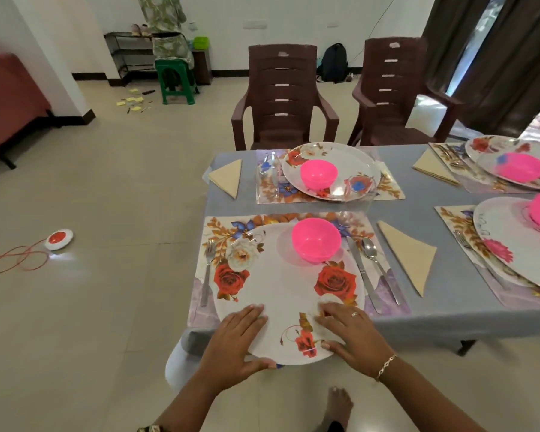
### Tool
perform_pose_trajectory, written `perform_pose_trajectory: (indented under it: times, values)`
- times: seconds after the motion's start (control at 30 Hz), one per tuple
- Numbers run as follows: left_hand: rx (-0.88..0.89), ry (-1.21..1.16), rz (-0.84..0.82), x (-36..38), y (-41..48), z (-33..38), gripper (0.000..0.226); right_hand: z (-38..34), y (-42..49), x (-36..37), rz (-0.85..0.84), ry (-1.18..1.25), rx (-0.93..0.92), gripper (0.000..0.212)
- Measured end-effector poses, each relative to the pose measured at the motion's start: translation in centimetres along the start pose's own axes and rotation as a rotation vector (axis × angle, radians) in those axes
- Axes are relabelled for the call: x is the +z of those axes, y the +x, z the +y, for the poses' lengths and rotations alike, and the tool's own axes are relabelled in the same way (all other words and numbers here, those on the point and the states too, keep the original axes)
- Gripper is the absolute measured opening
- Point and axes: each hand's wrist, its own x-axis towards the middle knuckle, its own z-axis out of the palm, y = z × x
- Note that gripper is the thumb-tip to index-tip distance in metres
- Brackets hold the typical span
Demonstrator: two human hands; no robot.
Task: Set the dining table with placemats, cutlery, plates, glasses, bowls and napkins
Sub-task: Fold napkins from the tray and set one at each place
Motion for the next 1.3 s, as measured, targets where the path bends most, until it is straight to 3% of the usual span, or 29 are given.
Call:
perform_pose_trajectory:
  times: [0.2,0.63,0.83,1.0,1.13,1.2,1.3]
  values:
    - [-0.021,0.052,0.007,-0.1,0.3,0.0,0.075,1.2,1.0,0.4,-0.091,-0.009,-0.087,0.072]
    - [-0.093,0.112,-0.119,-0.8,3.6,-1.4,0.076,2.9,4.1,0.8,-0.242,-0.039,-0.033,0.079]
    - [-0.149,0.103,-0.215,-1.1,4.8,-1.6,0.077,3.5,5.4,-0.1,-0.383,0.076,0.008,0.112]
    - [-0.187,0.098,-0.250,-1.3,5.6,-1.7,0.084,3.3,6.4,-1.2,-0.445,0.063,0.035,0.119]
    - [-0.344,0.106,-0.239,-1.5,4.9,-0.1,0.086,2.5,5.2,-0.9,-0.300,0.012,0.130,0.101]
    - [-0.444,0.071,-0.143,-1.0,4.0,0.8,0.091,1.8,3.9,-0.2,-0.228,0.046,0.277,0.086]
    - [-0.570,0.070,-0.079,-0.2,2.8,1.8,0.092,0.6,2.1,0.8,-0.127,0.093,0.469,0.086]
